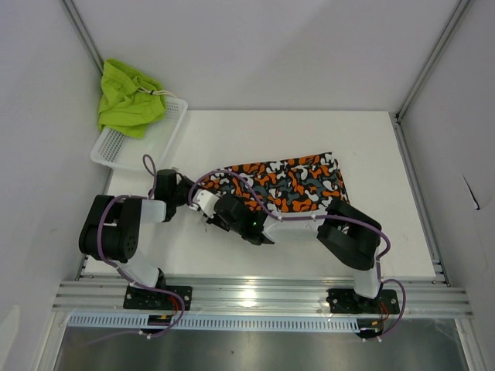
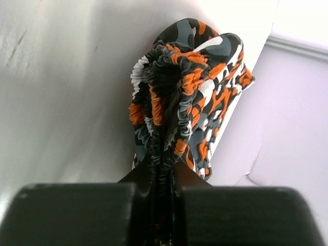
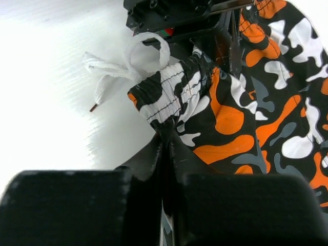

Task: Fold and stack the shorts
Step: Fold the shorts

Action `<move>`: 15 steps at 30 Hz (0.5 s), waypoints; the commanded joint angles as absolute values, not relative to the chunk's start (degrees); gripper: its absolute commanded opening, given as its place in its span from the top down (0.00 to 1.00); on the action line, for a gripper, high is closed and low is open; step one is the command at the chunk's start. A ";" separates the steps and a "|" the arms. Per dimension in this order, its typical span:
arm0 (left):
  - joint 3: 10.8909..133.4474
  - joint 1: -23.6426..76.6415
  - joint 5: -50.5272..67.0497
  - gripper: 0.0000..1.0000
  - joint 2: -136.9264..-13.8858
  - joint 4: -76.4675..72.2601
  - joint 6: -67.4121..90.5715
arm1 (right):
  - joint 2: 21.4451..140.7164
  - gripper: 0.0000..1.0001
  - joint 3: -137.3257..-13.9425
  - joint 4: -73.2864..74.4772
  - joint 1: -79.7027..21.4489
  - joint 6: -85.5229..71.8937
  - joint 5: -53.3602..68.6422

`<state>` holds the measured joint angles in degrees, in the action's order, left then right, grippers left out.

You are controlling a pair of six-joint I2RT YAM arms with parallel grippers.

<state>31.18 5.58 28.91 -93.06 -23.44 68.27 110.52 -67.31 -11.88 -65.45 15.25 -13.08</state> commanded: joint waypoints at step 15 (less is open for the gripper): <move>42.10 5.98 22.15 1.00 -88.24 -2.12 47.48 | 91.68 0.61 -57.57 -14.94 -54.42 -15.26 4.74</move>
<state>39.20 5.67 24.47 -91.29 -7.55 54.11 95.46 -59.90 -11.33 -57.78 -3.57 0.12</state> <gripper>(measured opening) 0.039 0.399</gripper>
